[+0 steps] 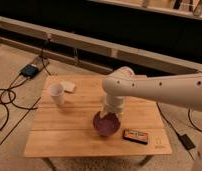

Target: Move the arm in a circular motion

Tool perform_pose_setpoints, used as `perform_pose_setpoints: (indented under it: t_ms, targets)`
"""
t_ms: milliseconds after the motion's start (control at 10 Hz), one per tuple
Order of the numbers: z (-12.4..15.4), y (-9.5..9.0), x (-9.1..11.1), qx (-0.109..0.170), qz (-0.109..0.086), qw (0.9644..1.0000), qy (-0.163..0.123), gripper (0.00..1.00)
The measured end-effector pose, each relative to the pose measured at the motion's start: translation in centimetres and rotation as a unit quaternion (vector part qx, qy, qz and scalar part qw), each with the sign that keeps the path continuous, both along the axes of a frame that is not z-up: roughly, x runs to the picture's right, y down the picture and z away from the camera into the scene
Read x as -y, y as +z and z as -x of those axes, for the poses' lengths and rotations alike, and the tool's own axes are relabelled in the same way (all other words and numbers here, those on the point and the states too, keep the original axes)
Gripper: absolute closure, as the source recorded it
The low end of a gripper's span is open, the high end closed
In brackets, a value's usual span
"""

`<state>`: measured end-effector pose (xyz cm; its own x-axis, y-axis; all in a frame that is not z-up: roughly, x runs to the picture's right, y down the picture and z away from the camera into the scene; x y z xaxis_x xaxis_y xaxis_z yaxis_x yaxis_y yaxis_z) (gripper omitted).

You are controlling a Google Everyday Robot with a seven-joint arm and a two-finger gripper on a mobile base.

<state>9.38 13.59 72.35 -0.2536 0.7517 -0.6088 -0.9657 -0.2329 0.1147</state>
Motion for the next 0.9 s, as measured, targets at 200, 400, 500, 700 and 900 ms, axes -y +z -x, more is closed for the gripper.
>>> perform_pose_setpoints:
  t_ms: [200,400,500,700,900]
  targets:
    - [-3.6,0.6,2.0,-0.025,-0.017,0.9993,0.023,0.35]
    - [-6.4,1.9,4.7,-0.040,-0.025,0.9984,0.032,0.35]
    - [-7.0,2.6,6.1,-0.042,-0.028,0.9982,0.031,0.35]
    - [-6.4,4.2,9.3,-0.037,-0.032,0.9987,0.017,0.35]
    - [-4.0,5.9,12.4,-0.022,-0.035,0.9991,-0.008,0.35]
